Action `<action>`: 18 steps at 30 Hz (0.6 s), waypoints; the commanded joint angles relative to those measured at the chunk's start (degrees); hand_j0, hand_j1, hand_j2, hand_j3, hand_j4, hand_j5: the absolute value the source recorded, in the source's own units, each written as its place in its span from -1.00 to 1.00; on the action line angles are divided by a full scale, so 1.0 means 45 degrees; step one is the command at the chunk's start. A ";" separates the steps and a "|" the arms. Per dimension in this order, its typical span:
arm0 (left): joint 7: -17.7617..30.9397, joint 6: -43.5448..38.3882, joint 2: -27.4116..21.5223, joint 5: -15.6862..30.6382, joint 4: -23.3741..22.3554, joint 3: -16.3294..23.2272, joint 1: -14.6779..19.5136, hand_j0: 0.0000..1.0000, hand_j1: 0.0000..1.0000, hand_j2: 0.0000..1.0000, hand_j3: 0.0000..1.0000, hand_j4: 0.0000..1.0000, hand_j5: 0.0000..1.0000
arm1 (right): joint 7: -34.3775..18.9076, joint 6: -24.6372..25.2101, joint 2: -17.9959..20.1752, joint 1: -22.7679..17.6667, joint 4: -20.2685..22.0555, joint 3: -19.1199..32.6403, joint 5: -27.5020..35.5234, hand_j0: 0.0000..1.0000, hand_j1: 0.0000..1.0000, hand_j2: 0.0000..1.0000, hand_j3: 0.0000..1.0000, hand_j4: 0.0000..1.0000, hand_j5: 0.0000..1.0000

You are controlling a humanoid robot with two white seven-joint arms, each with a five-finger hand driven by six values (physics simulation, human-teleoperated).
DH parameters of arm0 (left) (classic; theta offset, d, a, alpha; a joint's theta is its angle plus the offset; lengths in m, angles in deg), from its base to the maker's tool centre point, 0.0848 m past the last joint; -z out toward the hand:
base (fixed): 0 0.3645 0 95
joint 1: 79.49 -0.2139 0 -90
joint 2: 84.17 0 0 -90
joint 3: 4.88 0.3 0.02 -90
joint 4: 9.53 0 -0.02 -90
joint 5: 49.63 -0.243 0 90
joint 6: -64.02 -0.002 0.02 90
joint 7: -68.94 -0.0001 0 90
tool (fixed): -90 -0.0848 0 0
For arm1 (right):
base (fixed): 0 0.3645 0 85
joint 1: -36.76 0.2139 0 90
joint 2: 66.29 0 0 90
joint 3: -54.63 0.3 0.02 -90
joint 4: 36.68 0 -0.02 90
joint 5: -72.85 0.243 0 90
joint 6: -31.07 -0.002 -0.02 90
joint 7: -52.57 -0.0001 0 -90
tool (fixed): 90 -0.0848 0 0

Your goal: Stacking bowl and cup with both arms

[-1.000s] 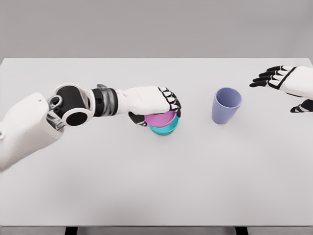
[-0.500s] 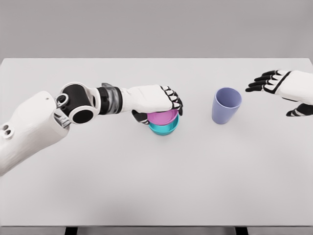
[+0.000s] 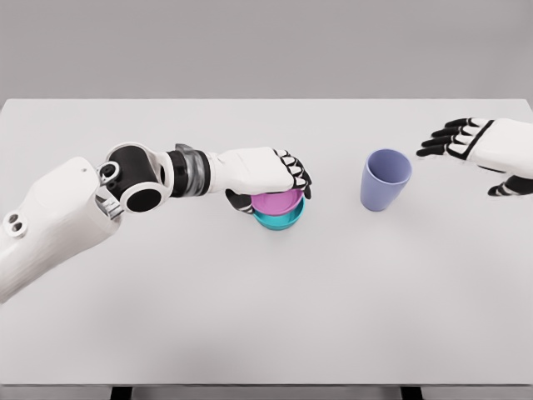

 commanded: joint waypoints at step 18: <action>0.0000 -0.0024 -0.0002 -0.0011 -0.0007 -0.0005 0.0000 0.99 0.99 0.99 0.99 0.99 0.99 | 0.0006 0.0035 0.0109 0.0215 0.0244 0.0132 -0.0014 1.00 1.00 1.00 1.00 1.00 1.00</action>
